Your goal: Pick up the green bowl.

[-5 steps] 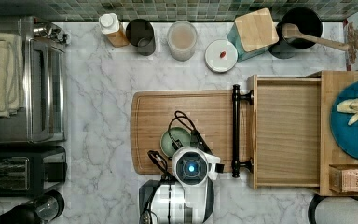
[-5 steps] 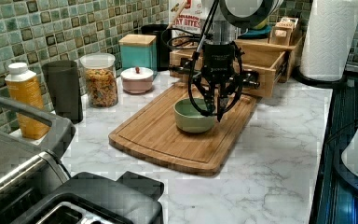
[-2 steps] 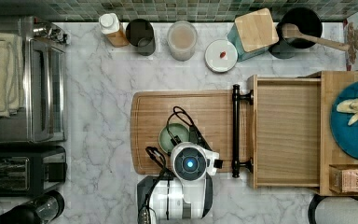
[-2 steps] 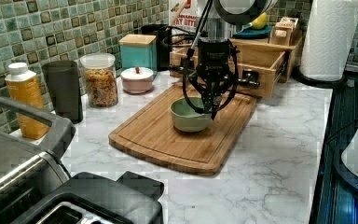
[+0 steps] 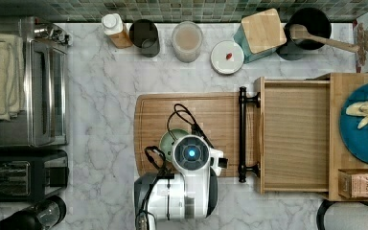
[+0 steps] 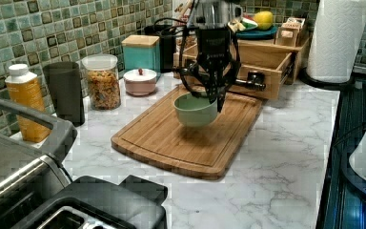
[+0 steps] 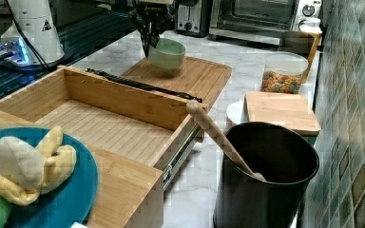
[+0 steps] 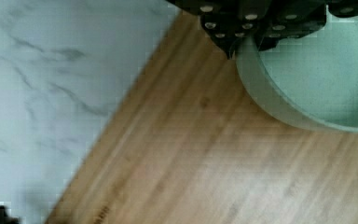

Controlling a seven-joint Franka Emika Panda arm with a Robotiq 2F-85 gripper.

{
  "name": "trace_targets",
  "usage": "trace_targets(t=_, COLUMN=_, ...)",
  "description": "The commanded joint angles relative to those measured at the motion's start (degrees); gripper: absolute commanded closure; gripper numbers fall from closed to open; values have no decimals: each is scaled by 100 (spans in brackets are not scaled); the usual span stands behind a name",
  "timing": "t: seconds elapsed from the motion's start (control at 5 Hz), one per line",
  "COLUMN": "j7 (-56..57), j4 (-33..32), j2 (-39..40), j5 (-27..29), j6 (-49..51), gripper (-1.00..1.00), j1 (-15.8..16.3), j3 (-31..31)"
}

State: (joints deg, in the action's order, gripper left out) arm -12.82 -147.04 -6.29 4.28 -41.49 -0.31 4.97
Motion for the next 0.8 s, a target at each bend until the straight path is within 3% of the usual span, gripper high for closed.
trace_targets(t=0.2, j7=-214, j4=3558, j2=-202, j5=-233, j6=2027, gripper=100, j1=-287, j3=-276)
trace_targets(t=0.6, j7=22, j4=4539, j2=-94, j5=-651, j6=2668, gripper=100, j1=-291, j3=-241)
trace_targets(t=0.8, j7=-235, j4=3638, j2=-542, j5=-1566, j6=1881, gripper=100, j1=-152, j3=-57)
